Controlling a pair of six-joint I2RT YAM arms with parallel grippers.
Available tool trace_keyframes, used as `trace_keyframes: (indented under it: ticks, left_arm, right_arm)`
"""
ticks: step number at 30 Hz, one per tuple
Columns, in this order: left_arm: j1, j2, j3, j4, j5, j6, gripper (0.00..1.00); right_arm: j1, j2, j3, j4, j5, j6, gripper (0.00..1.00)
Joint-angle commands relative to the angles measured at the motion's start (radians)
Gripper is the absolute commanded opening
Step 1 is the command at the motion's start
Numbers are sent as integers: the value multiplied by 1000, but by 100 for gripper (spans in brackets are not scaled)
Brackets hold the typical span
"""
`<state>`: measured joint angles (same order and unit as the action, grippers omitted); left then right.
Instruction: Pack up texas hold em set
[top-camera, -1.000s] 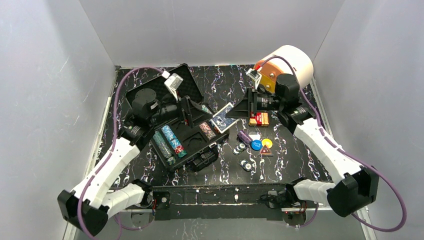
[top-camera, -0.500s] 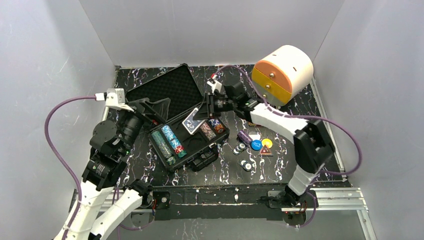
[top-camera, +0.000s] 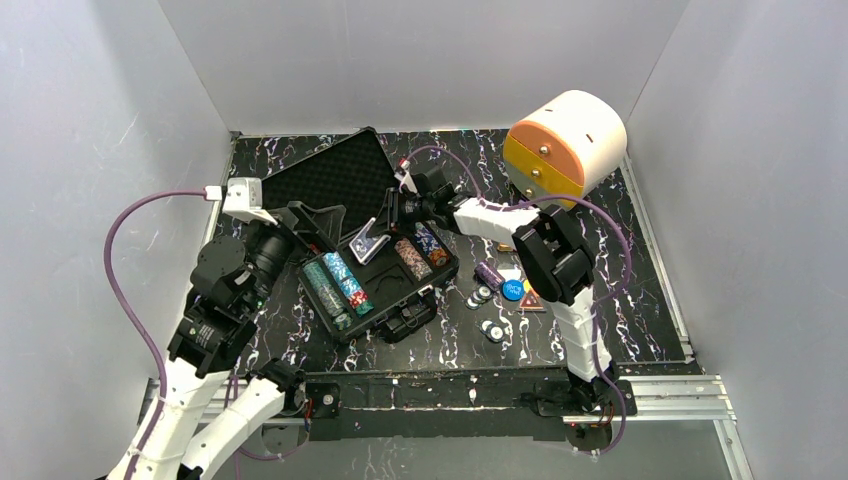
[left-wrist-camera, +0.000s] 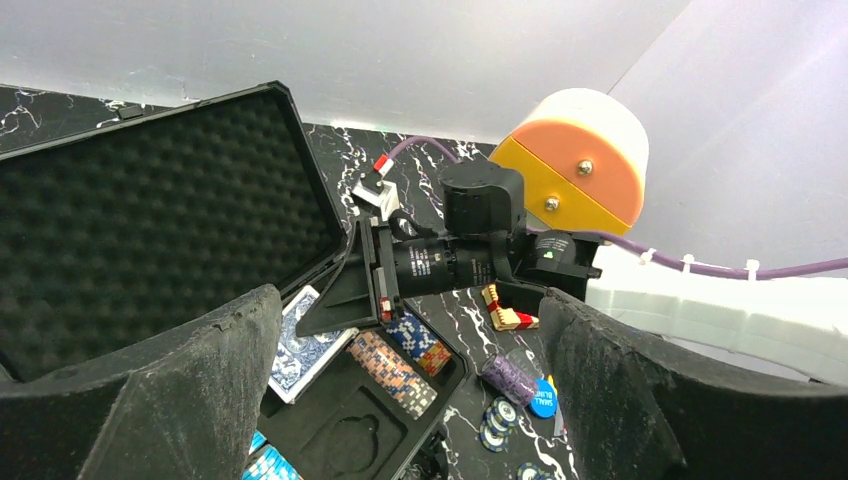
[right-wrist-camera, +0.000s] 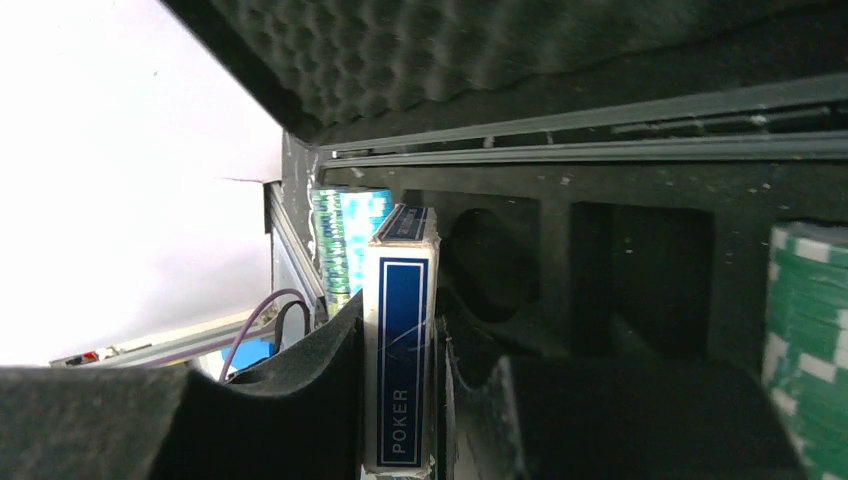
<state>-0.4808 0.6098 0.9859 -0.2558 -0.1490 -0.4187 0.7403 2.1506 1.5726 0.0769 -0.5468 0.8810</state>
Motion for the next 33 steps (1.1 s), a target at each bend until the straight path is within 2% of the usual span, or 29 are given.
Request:
trace_keyframes:
  ticks: [1,12,18,33]
  left_arm:
    - [1,-15,-8,-20,-7,12,98]
    - [1,-10,-27,-9,-17,-18,98]
    - [1,-10,-28,-8,-28,-17,98]
    - [1,-17,-38,-27,-32,-22,98]
  right_arm:
    - [1,10,63,29,-11,56,11]
    - [3,79,104,-9,-6,61,11]
    - [10,64,60,87,-18,44,12]
    - [38,68,-10,200,4,21,12]
